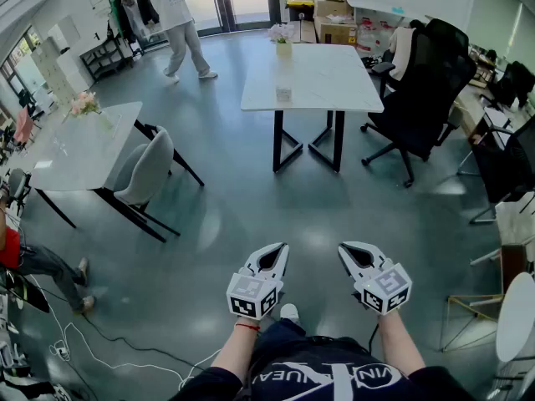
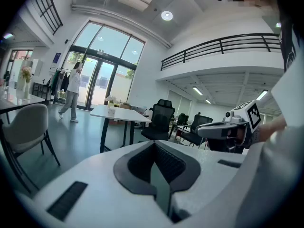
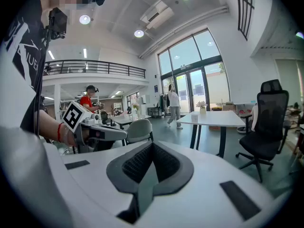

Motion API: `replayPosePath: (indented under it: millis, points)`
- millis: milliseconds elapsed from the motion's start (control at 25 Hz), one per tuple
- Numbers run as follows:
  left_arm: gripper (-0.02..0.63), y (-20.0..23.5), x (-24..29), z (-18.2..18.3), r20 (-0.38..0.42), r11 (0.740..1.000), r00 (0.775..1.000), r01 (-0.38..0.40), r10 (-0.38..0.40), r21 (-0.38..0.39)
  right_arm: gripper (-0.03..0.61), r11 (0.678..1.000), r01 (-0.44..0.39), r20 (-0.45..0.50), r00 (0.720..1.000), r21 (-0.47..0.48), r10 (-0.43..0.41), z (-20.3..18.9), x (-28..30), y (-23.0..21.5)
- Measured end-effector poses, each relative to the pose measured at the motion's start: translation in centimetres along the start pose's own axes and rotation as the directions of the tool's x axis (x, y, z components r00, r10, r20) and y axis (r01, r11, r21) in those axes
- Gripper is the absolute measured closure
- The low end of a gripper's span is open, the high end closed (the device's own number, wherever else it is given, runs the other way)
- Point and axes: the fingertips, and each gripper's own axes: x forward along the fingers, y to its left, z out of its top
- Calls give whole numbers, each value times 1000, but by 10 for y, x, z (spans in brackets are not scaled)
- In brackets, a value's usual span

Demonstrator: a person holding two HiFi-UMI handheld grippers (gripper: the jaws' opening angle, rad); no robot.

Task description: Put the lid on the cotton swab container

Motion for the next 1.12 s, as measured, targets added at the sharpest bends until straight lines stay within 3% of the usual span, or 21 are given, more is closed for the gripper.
replayPosePath:
  millis: [320, 720, 920, 1120]
  points:
    - [609, 59, 32, 34, 34, 1000, 999, -9, 9, 11, 575, 1000, 16, 4, 1000, 1, -16, 18, 60, -27]
    - [609, 93, 43, 36, 27, 998, 998, -48, 49, -27, 575, 998, 15, -16, 1000, 62, -14, 15, 98, -46]
    - [609, 122, 59, 45, 44, 996, 995, -84, 86, -43, 575, 996, -10, 28, 1000, 92, 7, 32, 136, -70]
    - [609, 142, 99, 68, 45, 997, 996, -74, 75, -34, 575, 994, -56, 33, 998, 94, 53, 53, 180, -104]
